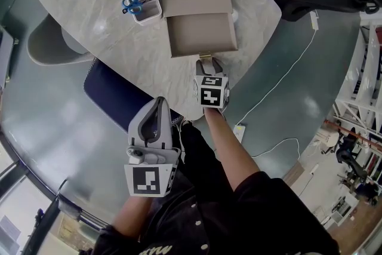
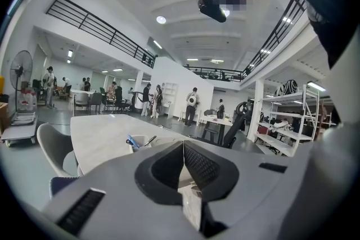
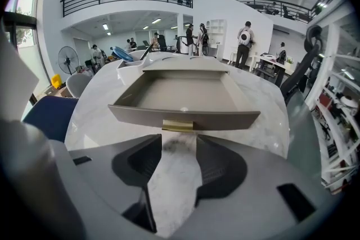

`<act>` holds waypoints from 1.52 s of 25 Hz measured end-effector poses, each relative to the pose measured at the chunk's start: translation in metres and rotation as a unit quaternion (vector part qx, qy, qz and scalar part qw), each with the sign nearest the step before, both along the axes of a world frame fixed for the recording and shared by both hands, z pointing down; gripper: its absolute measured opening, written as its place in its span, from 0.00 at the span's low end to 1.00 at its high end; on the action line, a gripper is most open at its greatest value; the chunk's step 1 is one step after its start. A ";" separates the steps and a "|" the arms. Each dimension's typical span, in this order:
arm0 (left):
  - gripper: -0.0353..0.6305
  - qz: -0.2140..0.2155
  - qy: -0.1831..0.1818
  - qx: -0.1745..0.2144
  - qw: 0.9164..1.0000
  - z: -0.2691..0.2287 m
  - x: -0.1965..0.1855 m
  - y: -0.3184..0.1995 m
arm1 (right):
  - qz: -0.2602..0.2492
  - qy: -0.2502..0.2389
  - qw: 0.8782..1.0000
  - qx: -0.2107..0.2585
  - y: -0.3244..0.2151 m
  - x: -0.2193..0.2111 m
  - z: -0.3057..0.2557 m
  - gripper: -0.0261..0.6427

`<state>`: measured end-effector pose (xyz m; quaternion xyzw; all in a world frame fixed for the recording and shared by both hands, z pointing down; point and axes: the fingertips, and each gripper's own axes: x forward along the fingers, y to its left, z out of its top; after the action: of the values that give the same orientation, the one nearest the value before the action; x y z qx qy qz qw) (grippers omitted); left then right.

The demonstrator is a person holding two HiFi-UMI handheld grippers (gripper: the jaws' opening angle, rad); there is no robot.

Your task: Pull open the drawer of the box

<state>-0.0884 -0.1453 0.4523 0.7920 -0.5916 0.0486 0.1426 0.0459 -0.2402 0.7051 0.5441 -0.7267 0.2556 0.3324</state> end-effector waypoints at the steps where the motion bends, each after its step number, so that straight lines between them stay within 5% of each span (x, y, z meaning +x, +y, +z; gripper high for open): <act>1: 0.08 -0.001 0.000 0.003 1.000 -0.002 0.000 -0.001 | 0.002 -0.006 1.000 -0.001 0.003 0.002 -0.001 0.32; 5: 0.08 -0.004 -0.002 0.012 1.000 -0.012 -0.001 -0.003 | 0.005 -0.048 0.999 0.010 0.009 0.003 -0.025 0.28; 9: 0.08 -0.005 0.002 0.021 1.000 -0.030 -0.002 -0.006 | -0.008 -0.063 0.996 0.056 0.004 0.004 -0.070 0.05; 18: 0.08 -0.015 0.016 0.061 0.998 -0.082 -0.018 -0.019 | -0.022 -0.100 0.983 0.151 -0.011 0.014 -0.197 0.03; 25: 0.07 -0.013 0.009 0.078 0.997 -0.106 -0.029 -0.022 | -0.046 -0.129 0.962 0.238 -0.003 0.020 -0.286 0.03; 38: 0.08 -0.028 0.002 0.126 0.992 -0.154 -0.041 -0.016 | -0.062 -0.155 0.926 0.339 0.042 0.017 -0.372 0.03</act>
<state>-0.1292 -0.1614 0.2980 0.7871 -0.6143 -0.0324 0.0444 0.0633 -0.1983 0.3335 0.5317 -0.8448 0.0541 0.0267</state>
